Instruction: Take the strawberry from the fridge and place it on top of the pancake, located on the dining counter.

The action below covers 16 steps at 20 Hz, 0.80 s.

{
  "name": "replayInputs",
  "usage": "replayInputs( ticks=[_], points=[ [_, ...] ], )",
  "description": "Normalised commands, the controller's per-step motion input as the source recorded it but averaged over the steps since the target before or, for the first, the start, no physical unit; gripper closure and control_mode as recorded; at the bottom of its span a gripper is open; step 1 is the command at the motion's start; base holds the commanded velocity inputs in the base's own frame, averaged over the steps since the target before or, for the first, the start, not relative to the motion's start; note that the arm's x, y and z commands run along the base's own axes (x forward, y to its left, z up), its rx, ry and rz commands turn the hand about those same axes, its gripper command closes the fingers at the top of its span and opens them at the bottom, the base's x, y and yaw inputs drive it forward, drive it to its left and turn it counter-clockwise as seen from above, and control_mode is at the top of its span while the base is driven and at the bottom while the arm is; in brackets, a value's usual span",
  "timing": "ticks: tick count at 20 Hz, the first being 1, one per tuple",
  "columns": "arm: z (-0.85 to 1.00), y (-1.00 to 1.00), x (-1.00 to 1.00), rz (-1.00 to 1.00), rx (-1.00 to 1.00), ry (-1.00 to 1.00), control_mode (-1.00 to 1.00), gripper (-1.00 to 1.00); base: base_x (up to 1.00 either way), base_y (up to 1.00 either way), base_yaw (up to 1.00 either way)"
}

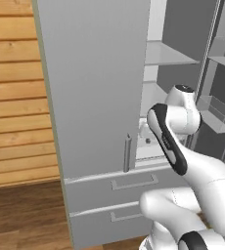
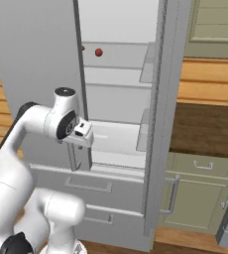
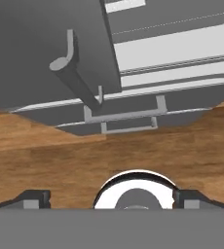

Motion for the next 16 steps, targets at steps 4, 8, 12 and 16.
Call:
replayInputs(
  ticks=[4,8,12,16],
  points=[
    [-0.04,0.69,0.58,0.07,0.04,-0.13,-1.00,-1.00,0.00,0.00,0.00],
    [-0.16,0.11,0.87,-0.06,-0.08,-0.12,-1.00,-1.00,0.00,0.00,0.00],
    [-0.25,0.04,0.71,-0.04,-0.10,-0.21,-1.00,-1.00,0.00,0.00,0.00],
    [-0.25,0.08,0.45,-0.05,-0.09,-0.05,-1.00,-1.00,0.00,0.00,0.00]
  ],
)
